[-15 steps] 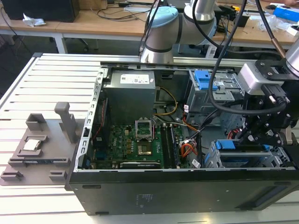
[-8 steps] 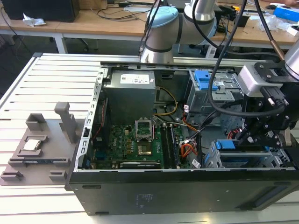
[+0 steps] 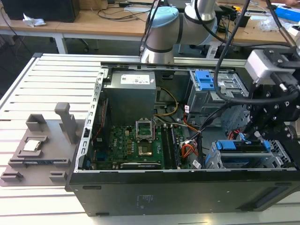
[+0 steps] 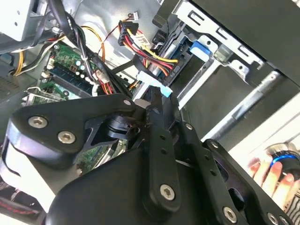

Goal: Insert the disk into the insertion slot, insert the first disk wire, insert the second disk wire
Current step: 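Insert the second disk wire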

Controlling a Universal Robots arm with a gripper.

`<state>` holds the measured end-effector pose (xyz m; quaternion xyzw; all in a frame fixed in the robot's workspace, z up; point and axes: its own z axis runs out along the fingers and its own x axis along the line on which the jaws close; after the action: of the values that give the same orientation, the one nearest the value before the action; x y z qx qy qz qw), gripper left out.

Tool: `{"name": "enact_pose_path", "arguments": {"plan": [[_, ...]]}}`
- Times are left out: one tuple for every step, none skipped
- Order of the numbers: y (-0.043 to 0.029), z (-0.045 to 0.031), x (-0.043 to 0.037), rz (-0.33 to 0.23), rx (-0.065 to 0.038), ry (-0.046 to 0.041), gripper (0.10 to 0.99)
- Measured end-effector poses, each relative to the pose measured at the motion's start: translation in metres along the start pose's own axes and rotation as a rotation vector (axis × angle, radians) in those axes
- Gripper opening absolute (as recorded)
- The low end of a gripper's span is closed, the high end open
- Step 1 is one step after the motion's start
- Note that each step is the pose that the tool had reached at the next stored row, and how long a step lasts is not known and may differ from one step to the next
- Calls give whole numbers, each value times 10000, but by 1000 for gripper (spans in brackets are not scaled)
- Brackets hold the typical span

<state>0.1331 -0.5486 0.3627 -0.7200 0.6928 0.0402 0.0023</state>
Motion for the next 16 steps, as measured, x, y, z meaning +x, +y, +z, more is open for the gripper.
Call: {"name": "enact_pose_path", "arguments": {"plan": [[1, -25, -2, 0, 0, -1, 227], [2, -42, -5, 0, 0, -1, 227], [3, -59, -14, 0, 0, -3, 227], [3, -68, -18, 0, 0, -2, 227], [3, -75, -22, 0, 0, -1, 216], [5, -117, -31, 0, 0, 11, 106], [7, -157, -39, 5, -3, 86, 106], [8, -176, -43, 9, -6, 164, 106], [9, -186, -47, 16, -10, 281, 106], [9, -202, -53, 25, -17, 467, 106], [10, -215, -57, 31, -21, 568, 106], [10, -223, -57, 32, -21, 588, 106], [11, -235, -58, 32, -22, 589, 106], [12, -253, -59, 32, -21, 589, 106], [13, -285, -61, 32, -21, 588, 106], [15, -307, -63, 33, -22, 589, 106]]}}
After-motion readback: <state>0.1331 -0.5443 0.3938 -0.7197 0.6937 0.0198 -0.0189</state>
